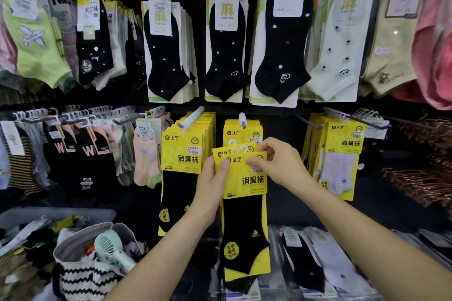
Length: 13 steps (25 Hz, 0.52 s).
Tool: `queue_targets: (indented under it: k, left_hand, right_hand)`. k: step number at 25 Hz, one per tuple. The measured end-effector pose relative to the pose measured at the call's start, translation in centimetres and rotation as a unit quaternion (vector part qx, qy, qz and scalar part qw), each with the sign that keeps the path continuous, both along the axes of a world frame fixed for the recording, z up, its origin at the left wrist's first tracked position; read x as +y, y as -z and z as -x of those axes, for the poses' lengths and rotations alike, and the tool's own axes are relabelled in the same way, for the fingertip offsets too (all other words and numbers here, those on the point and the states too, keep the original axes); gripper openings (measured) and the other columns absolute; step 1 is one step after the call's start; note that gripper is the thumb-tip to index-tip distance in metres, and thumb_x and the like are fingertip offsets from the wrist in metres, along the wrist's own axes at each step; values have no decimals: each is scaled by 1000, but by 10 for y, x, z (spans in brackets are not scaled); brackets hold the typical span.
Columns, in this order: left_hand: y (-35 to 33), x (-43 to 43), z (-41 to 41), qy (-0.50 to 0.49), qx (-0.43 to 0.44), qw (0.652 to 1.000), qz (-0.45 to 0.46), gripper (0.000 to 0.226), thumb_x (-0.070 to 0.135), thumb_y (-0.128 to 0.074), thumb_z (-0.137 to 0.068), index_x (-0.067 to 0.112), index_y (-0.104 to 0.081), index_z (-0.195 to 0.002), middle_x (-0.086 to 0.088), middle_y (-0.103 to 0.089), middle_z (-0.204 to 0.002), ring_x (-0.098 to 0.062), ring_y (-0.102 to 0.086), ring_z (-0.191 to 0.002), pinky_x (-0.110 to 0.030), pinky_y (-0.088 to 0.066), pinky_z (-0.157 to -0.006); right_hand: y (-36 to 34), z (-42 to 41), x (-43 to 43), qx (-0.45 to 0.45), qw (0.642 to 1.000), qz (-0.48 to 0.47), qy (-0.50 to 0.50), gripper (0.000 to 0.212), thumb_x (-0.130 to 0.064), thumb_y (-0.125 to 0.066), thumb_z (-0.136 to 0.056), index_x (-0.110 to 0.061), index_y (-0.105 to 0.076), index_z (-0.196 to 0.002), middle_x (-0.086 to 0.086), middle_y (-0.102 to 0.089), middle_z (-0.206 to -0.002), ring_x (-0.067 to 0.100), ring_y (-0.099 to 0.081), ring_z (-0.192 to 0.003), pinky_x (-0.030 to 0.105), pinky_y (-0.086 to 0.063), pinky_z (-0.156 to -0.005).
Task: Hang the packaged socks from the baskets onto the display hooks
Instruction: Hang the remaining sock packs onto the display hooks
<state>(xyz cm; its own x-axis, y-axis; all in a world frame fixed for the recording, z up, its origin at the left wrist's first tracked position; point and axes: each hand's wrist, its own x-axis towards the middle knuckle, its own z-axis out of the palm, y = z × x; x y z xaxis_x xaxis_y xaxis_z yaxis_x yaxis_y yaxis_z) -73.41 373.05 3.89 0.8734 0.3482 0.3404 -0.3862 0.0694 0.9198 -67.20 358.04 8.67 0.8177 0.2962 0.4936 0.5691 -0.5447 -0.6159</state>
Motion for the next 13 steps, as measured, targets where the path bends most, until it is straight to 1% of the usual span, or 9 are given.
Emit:
queue_targets:
  k: [1, 3, 5, 8, 9, 11, 12, 13]
  left_hand:
    - [0, 0, 0, 5, 4, 1000, 13, 18, 28, -47, -96, 21, -55, -110, -5, -66, -112, -22, -64, -103, -45, -53, -89]
    - [-3, 1, -1, 14, 8, 999, 42, 17, 27, -45, -97, 24, -58, -108, -2, -66, -111, -21, -64, -105, -42, -53, -89]
    - [-6, 4, -1, 13, 13, 998, 57, 19, 25, -42, -98, 27, -59, -106, 0, -67, -110, -20, -63, -105, -41, -53, -89]
    - [-5, 8, 0, -29, 2, 1000, 2, 19, 22, -39, -99, 24, -58, -101, -3, -65, -108, -24, -61, -105, -47, -51, -91]
    - [-5, 10, 1, -51, -9, 998, -20, 20, 20, -39, -99, 25, -58, -98, 0, -65, -103, -22, -61, -102, -45, -51, -89]
    - [-5, 16, 5, -95, -35, 994, -50, 21, 18, -38, -99, 27, -55, -93, 9, -63, -93, -10, -60, -92, -34, -50, -82]
    - [-4, 20, 8, -116, -46, 991, -57, 21, 16, -38, -99, 28, -55, -92, 11, -62, -91, -7, -58, -89, -32, -49, -82]
    - [-3, 26, 10, -134, -55, 988, -56, 21, 16, -38, -99, 28, -54, -93, 9, -62, -93, -8, -58, -89, -34, -49, -85]
  right_hand:
    - [-1, 0, 0, 4, 1000, -2, -2, 24, -43, -75, -72, -31, -55, -77, -15, -53, -70, 3, -50, -65, 31, -48, -64]
    - [-4, -1, 1, 6, 1000, -7, -13, 18, -41, -74, -74, -32, -58, -77, -15, -52, -68, 3, -47, -63, 27, -45, -59]
    - [-6, -1, 2, 12, 999, -11, -31, 11, -36, -72, -78, -31, -63, -83, -17, -52, -70, 3, -46, -62, 21, -38, -56]
    - [-7, -4, 2, 29, 998, -25, -52, 6, -30, -69, -82, -29, -65, -86, -19, -59, -82, 0, -48, -62, 16, -34, -55]
    - [-7, -5, 2, 34, 997, -32, -53, 5, -29, -69, -82, -28, -66, -86, -17, -61, -87, -1, -48, -63, 16, -34, -56]
    - [-10, -8, -1, 35, 998, -44, -42, 3, -29, -67, -84, -28, -65, -86, -12, -62, -89, 0, -46, -62, 17, -34, -56]
    - [-13, -9, -3, 29, 998, -47, -33, 3, -29, -66, -84, -28, -65, -87, -10, -63, -87, 1, -46, -61, 19, -34, -55]
    - [-16, -12, -4, 18, 998, -46, -25, 2, -30, -65, -85, -29, -65, -87, -8, -63, -84, 2, -46, -60, 20, -35, -55]
